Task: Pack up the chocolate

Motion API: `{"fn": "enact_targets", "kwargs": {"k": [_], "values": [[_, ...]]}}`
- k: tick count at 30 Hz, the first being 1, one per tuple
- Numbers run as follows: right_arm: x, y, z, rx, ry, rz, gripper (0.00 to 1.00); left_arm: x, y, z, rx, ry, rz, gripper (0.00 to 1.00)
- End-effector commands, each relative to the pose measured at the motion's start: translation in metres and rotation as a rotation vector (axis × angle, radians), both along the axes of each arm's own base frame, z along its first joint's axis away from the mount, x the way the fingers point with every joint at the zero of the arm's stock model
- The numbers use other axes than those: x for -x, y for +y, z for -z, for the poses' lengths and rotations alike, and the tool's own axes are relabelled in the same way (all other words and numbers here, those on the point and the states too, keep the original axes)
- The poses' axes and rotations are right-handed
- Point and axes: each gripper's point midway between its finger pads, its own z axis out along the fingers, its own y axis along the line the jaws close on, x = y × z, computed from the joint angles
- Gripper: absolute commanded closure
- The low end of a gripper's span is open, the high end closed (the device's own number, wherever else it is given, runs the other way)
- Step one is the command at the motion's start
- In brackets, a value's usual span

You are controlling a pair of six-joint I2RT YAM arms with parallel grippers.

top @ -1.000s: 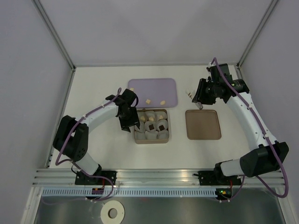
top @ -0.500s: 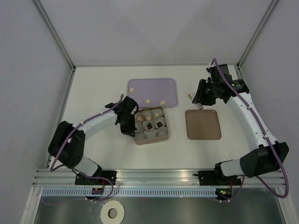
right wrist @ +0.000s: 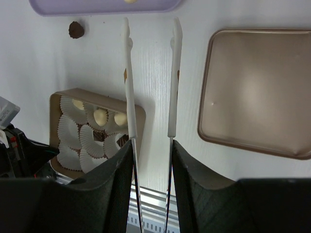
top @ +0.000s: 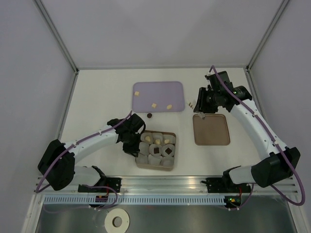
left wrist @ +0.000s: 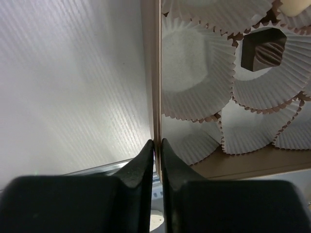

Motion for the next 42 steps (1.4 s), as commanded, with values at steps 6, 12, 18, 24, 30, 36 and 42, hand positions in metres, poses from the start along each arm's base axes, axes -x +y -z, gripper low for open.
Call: {"fn": "enact_targets", "kwargs": {"k": [6, 12, 18, 24, 30, 36, 42], "values": [[-0.002, 0.061, -0.012, 0.030, -0.062, -0.140, 0.57, 0.013, 0.011, -0.033, 0.004, -0.003, -0.121, 0.47], [0.002, 0.120, -0.003, 0.132, -0.057, -0.218, 0.56, 0.009, 0.017, -0.094, 0.056, -0.081, -0.265, 0.22], [-0.001, 0.176, 0.021, 0.212, -0.010, -0.228, 0.55, 0.034, 0.045, -0.134, 0.066, -0.082, -0.459, 0.09], [-0.010, 0.198, 0.054, 0.291, 0.069, -0.166, 0.55, 0.057, 0.061, -0.143, 0.110, -0.073, -0.522, 0.04], [-0.016, 0.204, 0.075, 0.321, 0.099, -0.145, 0.53, 0.066, 0.066, -0.143, 0.110, -0.058, -0.520, 0.02], [-0.024, 0.224, 0.090, 0.285, 0.095, -0.179, 0.53, 0.069, 0.067, -0.141, 0.113, -0.052, -0.525, 0.01], [-0.034, 0.230, 0.092, 0.277, 0.057, -0.167, 0.57, 0.070, 0.069, -0.139, 0.108, -0.048, -0.521, 0.02]]}}
